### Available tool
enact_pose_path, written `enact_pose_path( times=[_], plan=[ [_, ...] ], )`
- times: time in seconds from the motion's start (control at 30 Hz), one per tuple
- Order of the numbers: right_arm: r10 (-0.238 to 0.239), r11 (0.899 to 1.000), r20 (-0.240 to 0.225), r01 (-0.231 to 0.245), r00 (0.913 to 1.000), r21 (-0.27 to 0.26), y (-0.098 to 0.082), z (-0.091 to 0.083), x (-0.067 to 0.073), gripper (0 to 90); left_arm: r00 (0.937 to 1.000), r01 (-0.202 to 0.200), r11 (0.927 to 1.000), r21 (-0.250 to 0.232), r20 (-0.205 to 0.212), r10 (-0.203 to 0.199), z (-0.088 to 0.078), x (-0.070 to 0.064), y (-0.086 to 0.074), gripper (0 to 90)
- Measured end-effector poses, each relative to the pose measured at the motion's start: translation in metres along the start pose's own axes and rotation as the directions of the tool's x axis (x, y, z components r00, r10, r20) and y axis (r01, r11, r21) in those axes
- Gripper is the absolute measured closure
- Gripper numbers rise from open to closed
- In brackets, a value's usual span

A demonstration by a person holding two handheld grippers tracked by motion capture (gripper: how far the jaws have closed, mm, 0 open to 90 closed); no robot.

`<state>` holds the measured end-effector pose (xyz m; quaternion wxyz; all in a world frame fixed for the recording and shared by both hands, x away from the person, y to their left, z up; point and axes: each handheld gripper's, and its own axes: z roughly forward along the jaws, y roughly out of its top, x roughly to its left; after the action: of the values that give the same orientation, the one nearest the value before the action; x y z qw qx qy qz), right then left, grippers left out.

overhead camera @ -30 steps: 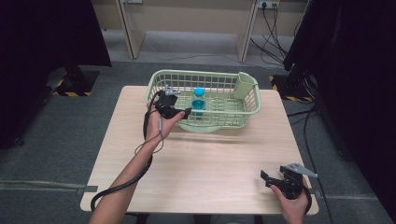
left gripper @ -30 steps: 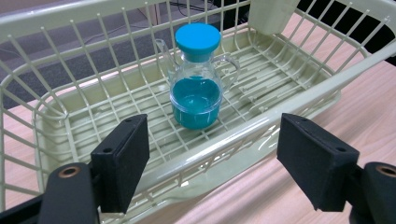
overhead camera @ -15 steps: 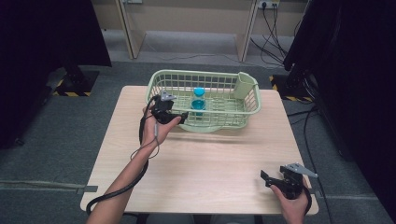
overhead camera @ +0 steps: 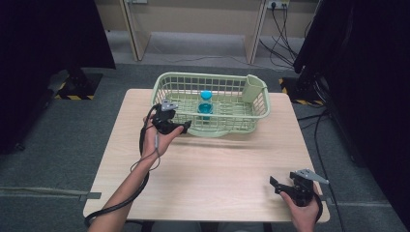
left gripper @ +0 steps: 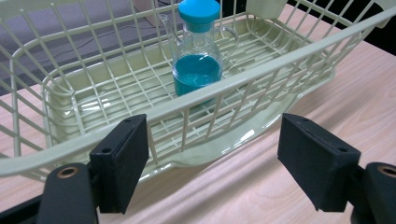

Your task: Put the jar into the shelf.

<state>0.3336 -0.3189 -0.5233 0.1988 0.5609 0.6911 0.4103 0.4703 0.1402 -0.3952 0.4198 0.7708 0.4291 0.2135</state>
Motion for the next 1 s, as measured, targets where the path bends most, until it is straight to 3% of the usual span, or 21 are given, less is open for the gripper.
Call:
enact_pose_path(
  times=[1.0],
  plan=[
    [-0.003, 1.0, 0.002, 0.003, 1.0, -0.001, 0.0, 0.0, 0.0, 7.2, 0.9995, 0.024, 0.9996, -0.016, -0.019, -0.025, -0.027, 0.01, -0.048, 23.6]
  ],
)
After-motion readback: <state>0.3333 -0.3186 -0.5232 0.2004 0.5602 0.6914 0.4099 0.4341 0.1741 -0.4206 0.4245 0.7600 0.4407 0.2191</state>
